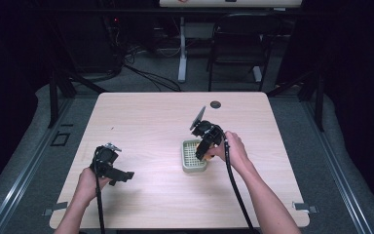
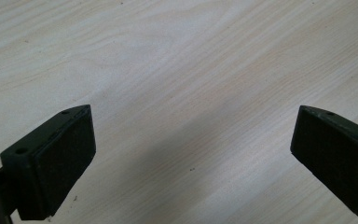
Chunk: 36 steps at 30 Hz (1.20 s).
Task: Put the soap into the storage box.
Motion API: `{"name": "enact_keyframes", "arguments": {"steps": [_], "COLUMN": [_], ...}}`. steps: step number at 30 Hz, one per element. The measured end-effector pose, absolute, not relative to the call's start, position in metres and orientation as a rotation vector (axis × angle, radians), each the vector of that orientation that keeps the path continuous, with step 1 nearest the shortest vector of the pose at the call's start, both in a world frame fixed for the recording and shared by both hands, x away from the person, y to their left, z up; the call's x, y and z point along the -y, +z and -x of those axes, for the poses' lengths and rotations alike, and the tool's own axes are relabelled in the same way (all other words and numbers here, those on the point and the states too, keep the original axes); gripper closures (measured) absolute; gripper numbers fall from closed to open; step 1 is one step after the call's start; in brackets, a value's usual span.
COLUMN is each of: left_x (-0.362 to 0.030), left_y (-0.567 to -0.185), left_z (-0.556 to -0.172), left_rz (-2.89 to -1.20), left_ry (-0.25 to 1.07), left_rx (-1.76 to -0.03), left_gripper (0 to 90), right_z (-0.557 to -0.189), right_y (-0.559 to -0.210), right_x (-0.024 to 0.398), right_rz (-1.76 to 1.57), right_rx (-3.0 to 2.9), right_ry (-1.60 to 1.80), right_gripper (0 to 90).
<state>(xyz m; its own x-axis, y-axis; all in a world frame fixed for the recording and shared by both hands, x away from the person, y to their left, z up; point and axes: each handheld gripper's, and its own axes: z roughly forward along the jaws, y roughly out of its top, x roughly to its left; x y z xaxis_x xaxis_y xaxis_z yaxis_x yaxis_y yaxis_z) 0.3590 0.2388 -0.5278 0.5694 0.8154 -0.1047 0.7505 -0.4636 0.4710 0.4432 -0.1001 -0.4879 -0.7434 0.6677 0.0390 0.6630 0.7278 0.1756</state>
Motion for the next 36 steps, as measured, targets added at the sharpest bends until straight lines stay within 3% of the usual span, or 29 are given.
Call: {"name": "enact_keyframes", "arguments": {"steps": [36], "left_x": [-0.239], "left_y": [-0.528], "left_z": [-0.359], "left_rz": [-2.332], "left_ry": [0.182], "left_rx": [-1.256], "left_gripper": [0.0], "right_z": [-0.454], "right_y": [-0.509], "right_x": [0.076], "right_rz": [-1.127], "right_rx": [-2.914], "right_ry": [0.278], "right_gripper": [26.5]}}
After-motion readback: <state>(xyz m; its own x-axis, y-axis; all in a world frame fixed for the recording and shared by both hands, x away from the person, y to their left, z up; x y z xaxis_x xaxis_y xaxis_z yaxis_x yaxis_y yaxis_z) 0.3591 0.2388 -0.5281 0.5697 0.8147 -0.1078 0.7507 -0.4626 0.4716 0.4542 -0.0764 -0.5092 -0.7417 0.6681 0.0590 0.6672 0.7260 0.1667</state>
